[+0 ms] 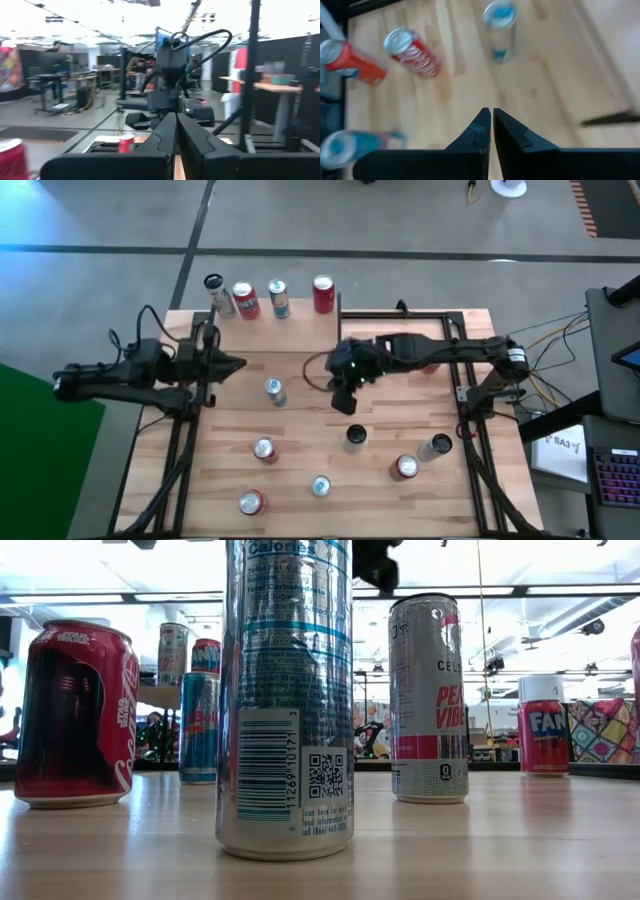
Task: Place canned beverage on shelf
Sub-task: Put the white pink soda can on the shelf
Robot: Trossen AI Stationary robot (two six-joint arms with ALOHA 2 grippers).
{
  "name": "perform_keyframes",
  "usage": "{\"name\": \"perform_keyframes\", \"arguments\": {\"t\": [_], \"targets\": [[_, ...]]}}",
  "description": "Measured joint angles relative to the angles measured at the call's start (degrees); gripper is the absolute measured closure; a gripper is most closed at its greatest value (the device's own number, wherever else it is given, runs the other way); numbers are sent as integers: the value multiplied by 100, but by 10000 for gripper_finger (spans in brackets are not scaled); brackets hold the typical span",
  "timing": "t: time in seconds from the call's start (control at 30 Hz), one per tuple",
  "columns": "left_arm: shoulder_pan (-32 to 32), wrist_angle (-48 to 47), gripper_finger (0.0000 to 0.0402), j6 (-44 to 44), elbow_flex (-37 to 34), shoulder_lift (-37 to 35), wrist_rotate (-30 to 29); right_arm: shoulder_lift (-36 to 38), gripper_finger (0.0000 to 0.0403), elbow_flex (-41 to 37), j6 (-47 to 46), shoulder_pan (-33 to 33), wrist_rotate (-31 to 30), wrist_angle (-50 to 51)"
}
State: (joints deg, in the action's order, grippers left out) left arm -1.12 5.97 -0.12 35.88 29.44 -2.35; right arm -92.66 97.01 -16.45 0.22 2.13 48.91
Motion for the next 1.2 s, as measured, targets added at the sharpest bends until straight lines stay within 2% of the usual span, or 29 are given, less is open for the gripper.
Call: {"name": "perform_keyframes", "arguments": {"t": [0.1, 0.33, 0.47, 0.63, 0.83, 1.07, 1.2], "targets": [[-256, 128, 402, 69, -2, 83, 0, 26, 390, 0, -567, 297, 34, 306], [-768, 674, 402, -52, -12, 452, 0, 72, 390, 9, -1952, 859, 1059, 1196], [-1173, 1348, 402, -62, -61, 871, 0, 72, 390, 9, -2644, 1246, 1185, 2083], [-1506, 1944, 402, -46, -68, 1263, -7, 84, 390, 9, -2639, 1870, 1177, 3172], [-1673, 2560, 402, -245, -68, 1631, -20, 142, 390, 9, -2187, 2691, 724, 3341], [-1986, 3151, 402, -363, -68, 2125, -34, 142, 390, 9, -1818, 3222, 139, 3295], [-2224, 3273, 402, -333, -68, 2375, -471, 139, 390, 9, -1643, 3360, -469, 3132]]}}
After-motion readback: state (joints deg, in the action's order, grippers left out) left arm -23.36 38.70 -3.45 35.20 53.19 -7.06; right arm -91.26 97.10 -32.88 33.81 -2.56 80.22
